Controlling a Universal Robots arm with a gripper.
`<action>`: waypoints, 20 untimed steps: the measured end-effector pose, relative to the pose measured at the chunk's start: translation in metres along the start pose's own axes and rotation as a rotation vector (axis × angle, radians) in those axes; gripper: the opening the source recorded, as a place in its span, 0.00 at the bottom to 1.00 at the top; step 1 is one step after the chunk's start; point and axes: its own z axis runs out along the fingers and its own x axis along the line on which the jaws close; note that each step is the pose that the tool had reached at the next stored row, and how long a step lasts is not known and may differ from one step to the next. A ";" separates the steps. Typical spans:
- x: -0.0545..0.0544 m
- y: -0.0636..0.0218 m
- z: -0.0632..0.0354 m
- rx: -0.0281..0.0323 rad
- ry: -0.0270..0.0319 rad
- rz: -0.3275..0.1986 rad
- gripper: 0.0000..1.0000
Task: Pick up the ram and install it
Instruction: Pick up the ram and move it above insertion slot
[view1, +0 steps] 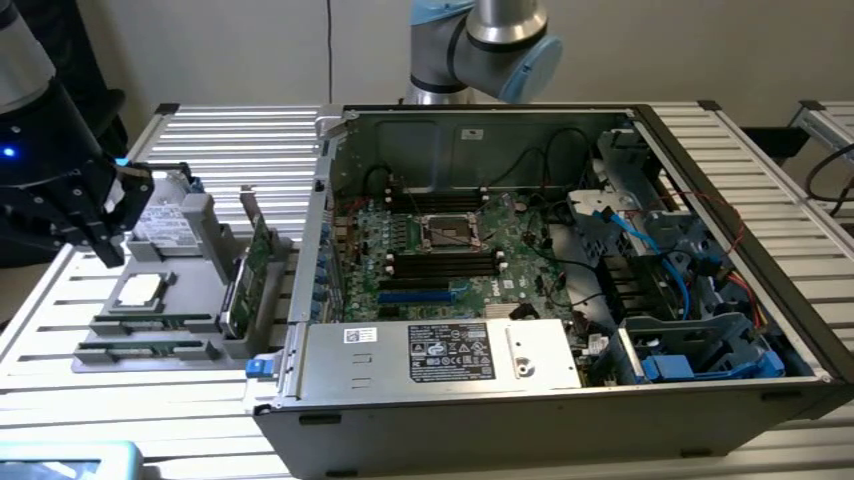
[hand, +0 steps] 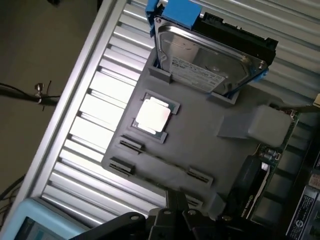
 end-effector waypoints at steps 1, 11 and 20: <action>0.000 0.0000 0.0003 0.0008 0.0006 -0.020 0.11; 0.000 0.0000 0.0033 0.0113 -0.0017 -0.198 0.11; 0.000 0.0000 0.0044 0.0292 -0.0212 -0.337 0.11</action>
